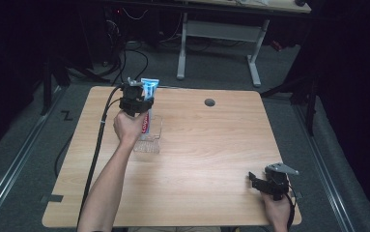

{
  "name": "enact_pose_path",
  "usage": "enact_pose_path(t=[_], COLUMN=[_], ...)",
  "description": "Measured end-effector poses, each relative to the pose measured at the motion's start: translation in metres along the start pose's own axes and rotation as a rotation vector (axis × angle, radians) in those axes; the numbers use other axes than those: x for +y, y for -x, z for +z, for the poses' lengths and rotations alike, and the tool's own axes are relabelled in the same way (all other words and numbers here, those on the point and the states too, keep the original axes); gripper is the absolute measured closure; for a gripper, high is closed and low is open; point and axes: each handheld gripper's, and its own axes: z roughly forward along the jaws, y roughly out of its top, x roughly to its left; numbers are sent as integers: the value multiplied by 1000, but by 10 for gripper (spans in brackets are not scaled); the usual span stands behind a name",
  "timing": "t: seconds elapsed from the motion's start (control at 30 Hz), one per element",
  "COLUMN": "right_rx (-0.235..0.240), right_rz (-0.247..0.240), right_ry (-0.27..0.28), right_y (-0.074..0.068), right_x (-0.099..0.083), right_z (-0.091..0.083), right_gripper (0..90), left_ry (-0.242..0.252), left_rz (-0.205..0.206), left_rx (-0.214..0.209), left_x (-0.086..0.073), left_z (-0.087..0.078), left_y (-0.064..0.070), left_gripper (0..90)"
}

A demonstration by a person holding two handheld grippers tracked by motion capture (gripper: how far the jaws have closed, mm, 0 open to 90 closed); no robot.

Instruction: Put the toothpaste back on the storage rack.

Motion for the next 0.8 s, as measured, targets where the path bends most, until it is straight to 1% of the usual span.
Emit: enact_pose_path(t=[0.1, 0.4, 0.53, 0.7, 0.8], right_rx=[0, 1, 1, 0, 0], right_rz=[0, 0, 0, 0, 0], right_ry=[0, -2, 0, -1, 0], right_y=[0, 0, 0, 0, 0], right_x=[0, 0, 0, 0, 0], right_z=[0, 0, 0, 0, 0], right_gripper=[286, 286, 285, 285, 285], left_ry=[-9, -17, -24, -29, -34], left_rz=[12, 36, 22, 10, 10], left_rx=[7, 6, 1, 5, 6], left_x=[-1, -3, -7, -13, -16], left_z=[-1, -3, -2, -1, -2], left_y=[-1, 2, 0, -2, -2], left_gripper=[713, 714, 713, 713, 713])
